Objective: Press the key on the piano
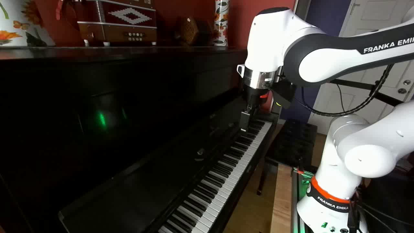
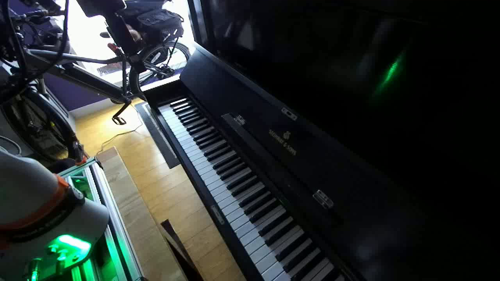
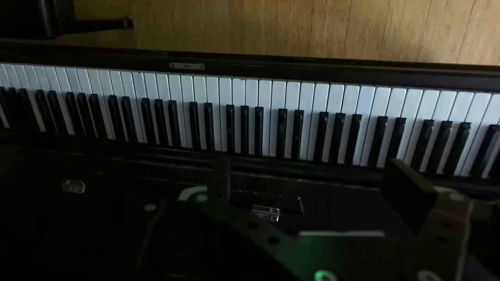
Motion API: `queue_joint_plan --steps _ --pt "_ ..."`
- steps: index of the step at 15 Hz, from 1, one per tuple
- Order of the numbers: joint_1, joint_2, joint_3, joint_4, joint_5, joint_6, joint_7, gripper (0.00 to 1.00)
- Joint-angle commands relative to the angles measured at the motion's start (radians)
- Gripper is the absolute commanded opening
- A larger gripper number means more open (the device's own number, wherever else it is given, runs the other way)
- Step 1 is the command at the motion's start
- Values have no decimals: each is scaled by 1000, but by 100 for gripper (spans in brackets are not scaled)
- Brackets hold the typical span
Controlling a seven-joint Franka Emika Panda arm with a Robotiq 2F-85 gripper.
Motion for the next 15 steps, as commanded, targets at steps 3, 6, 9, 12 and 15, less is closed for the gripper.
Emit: queue_joint_plan --steps 3,6,9,12,15 --pt "16 4 -13 2 -11 -3 11 100" --pt "16 4 -13 2 -11 -3 11 100" --pt "41 157 34 34 40 75 46 100" --pt "105 318 78 61 104 163 30 100" --pt "112 483 163 100 176 239 30 100"
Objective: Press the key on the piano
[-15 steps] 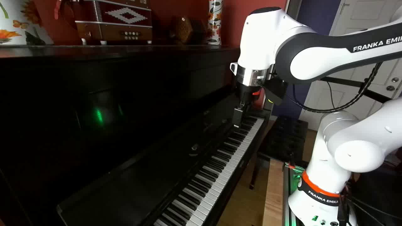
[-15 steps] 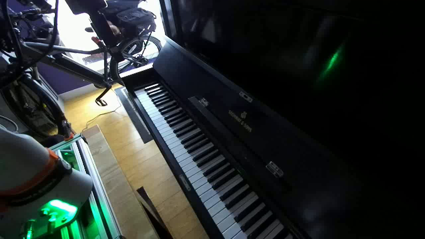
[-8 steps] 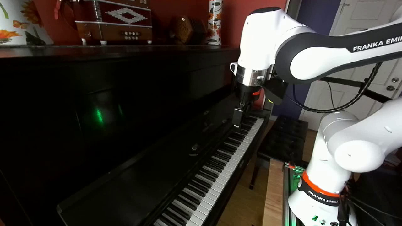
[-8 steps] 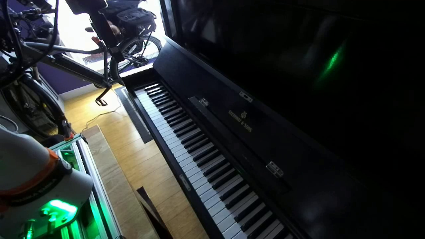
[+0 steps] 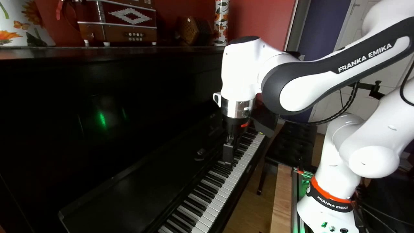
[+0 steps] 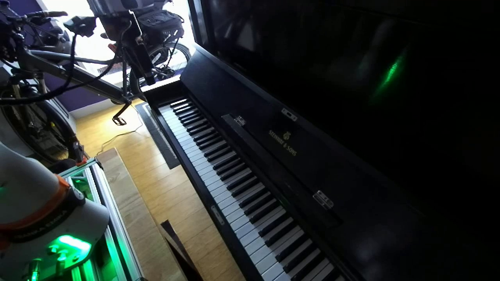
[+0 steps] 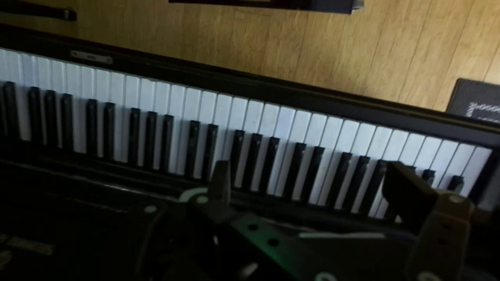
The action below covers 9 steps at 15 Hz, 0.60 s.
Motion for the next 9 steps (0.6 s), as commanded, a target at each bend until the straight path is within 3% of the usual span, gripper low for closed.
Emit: queue_joint_plan --steps 1,5,6,7,9 --pt "12 259 86 85 57 93 28 100" --pt "2 502 167 184 -2 220 54 100" --pt "60 556 116 209 -45 236 82 100" --pt "82 428 83 136 -3 212 46 100" --pt "100 517 75 182 -25 230 62 100"
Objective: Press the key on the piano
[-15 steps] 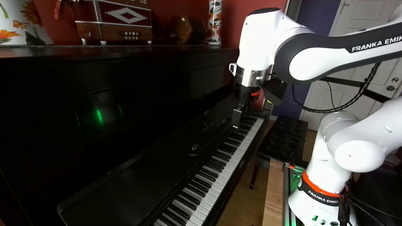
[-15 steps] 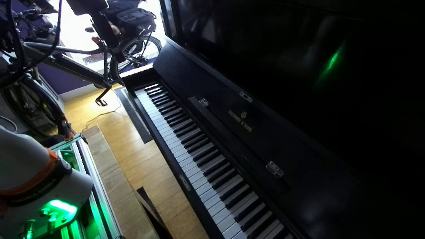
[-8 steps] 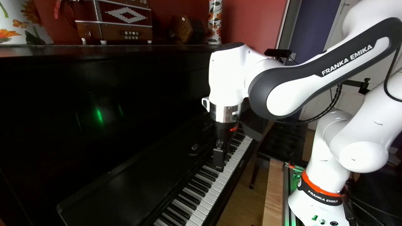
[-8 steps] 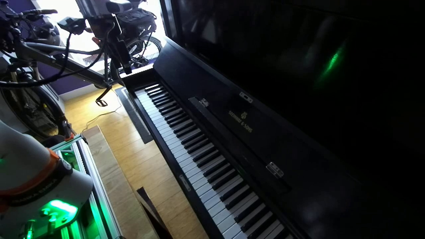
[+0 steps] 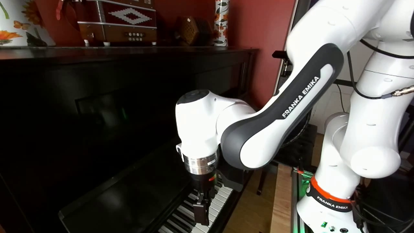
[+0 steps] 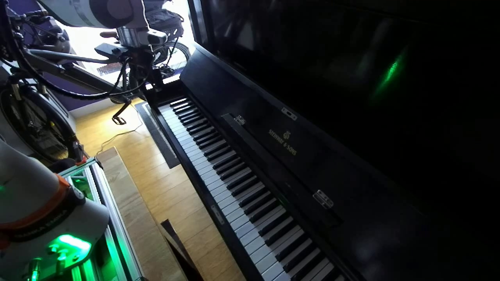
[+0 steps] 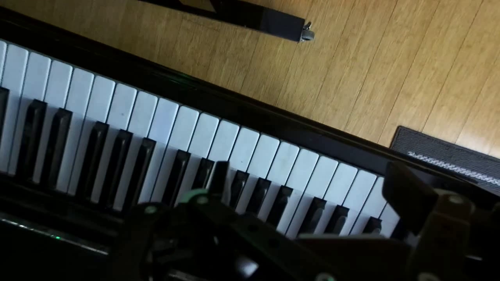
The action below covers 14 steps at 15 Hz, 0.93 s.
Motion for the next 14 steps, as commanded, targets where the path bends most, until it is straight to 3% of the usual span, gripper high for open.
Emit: queue_joint_plan --steps 1,4,9,10,14 --pt "63 24 -65 14 -8 -1 2 100" --pt "63 40 -70 27 -10 -1 0 100" --pt "82 145 -126 29 7 142 5 100" --pt "85 164 -142 27 0 177 6 78" --pt "101 246 -201 28 -32 311 23 48"
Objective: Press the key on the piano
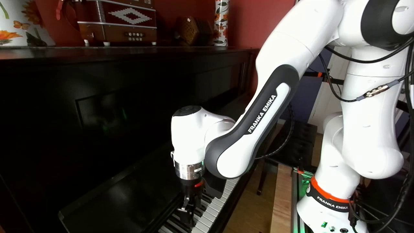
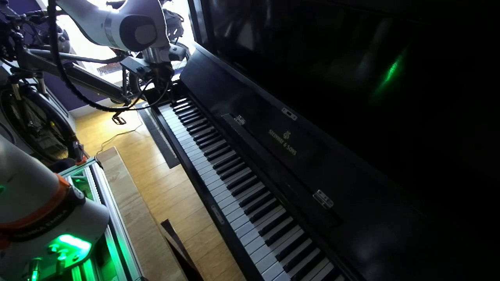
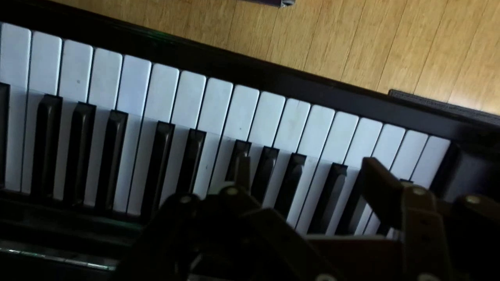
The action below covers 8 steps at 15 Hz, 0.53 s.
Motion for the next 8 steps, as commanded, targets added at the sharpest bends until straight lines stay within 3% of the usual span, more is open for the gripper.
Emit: queue_joint_plan --steps 1,6,8 --pt "32 79 -56 6 -20 98 18 42" --pt "58 147 -113 11 -33 156 28 4" --pt "69 168 -129 16 -37 178 32 0"
